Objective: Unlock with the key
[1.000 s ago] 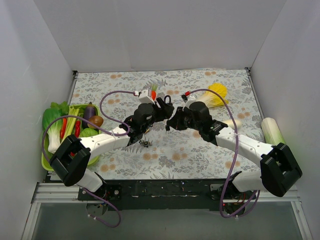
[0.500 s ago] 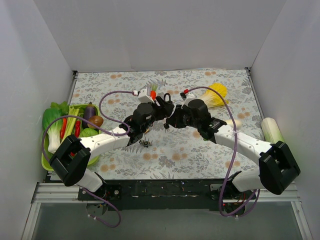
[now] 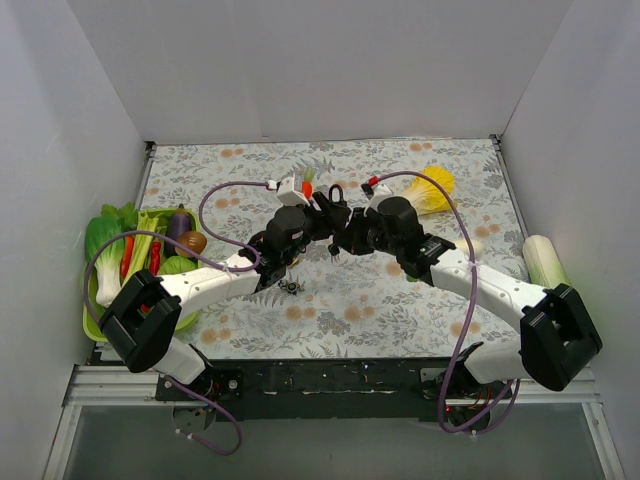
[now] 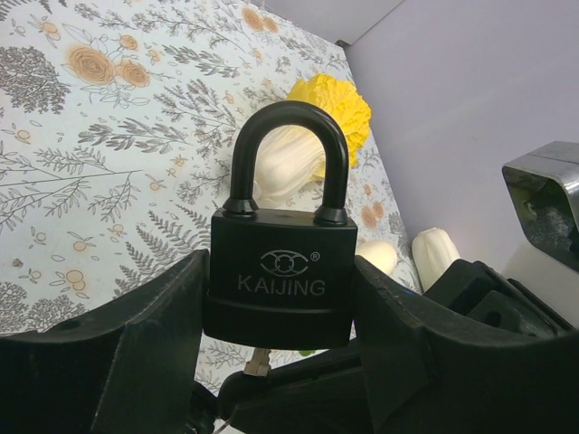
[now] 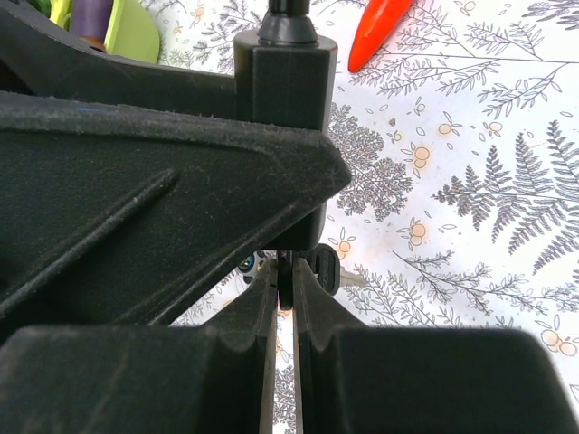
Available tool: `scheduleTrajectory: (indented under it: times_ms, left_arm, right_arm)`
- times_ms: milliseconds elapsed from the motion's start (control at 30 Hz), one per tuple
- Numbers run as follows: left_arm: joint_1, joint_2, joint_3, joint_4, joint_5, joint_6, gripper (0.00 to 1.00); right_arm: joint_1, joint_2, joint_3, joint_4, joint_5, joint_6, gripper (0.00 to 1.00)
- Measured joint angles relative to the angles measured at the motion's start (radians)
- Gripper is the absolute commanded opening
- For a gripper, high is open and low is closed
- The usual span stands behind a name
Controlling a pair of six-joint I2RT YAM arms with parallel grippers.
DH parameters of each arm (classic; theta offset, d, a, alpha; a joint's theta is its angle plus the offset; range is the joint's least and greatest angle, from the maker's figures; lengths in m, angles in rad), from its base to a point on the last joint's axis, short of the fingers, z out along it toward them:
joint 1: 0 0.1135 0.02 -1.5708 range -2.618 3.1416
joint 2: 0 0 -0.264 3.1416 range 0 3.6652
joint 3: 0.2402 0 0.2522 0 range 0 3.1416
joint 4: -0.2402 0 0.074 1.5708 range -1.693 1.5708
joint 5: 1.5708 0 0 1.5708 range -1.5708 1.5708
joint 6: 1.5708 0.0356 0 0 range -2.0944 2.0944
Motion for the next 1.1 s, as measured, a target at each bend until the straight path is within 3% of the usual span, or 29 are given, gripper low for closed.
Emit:
scheduleTrajectory:
  times_ms: [1100]
  left_arm:
    - [-0.039,-0.002,-0.004,0.060,0.027,0.006,0.00]
  right_arm:
    - [-0.046,-0.116,-0.011,-0.044,0.008,-0.018,0.01]
